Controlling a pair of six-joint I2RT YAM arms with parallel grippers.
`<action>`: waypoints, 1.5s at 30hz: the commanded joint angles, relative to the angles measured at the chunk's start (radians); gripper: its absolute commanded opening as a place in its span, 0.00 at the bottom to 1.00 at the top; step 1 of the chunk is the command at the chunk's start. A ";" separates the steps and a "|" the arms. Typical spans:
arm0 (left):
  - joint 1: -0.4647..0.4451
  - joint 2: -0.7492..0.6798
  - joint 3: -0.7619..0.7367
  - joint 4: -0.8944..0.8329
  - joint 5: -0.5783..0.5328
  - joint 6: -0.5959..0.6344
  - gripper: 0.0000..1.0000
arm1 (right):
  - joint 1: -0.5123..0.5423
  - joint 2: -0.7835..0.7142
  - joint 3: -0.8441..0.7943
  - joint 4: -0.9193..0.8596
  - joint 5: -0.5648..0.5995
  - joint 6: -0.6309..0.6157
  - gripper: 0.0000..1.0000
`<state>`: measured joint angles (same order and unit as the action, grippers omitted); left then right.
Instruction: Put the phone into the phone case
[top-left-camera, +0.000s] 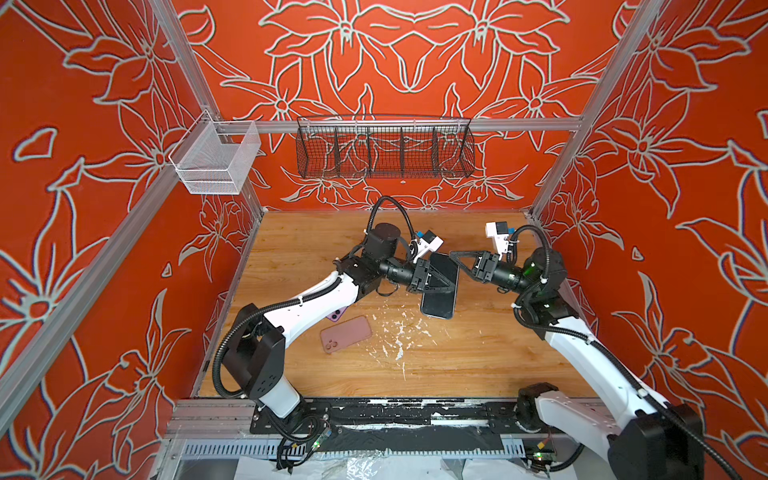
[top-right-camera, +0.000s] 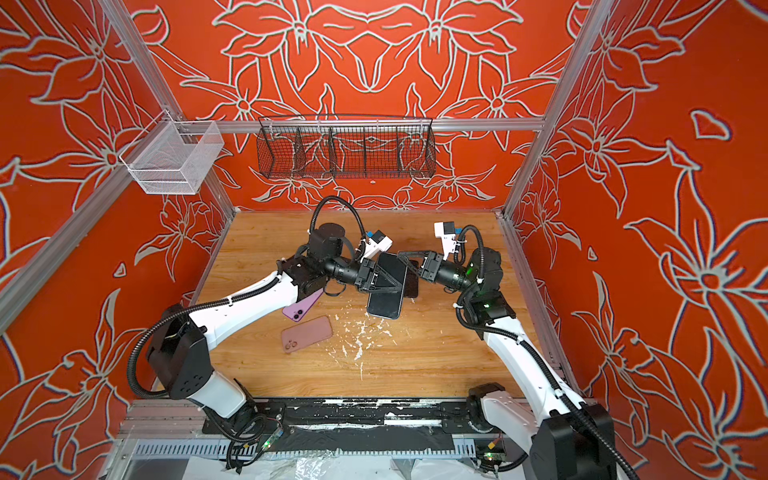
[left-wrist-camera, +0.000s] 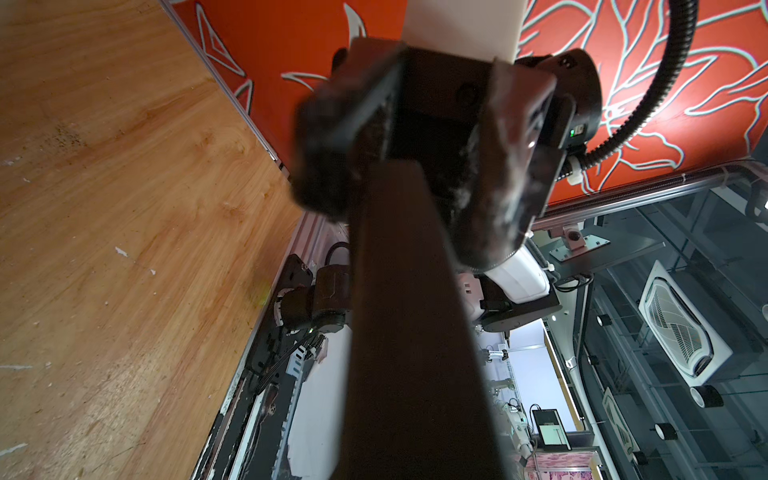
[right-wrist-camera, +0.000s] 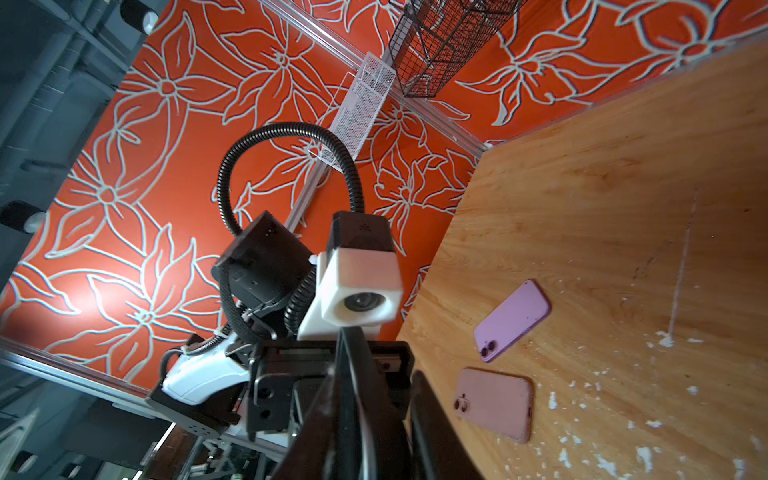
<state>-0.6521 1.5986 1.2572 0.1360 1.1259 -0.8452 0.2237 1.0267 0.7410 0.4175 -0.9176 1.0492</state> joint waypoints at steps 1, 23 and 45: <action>-0.012 0.007 0.030 0.065 0.028 -0.018 0.01 | 0.016 -0.013 0.046 -0.061 0.040 -0.076 0.16; -0.014 0.003 0.009 0.121 -0.027 -0.072 0.02 | 0.089 -0.019 -0.026 -0.115 0.053 -0.191 0.23; -0.014 -0.028 -0.109 0.283 -0.049 -0.221 0.27 | 0.069 -0.098 -0.030 -0.283 0.368 -0.153 0.00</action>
<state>-0.6563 1.6199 1.1614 0.3130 1.0668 -1.0195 0.3126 0.9390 0.7204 0.2054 -0.6514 0.9020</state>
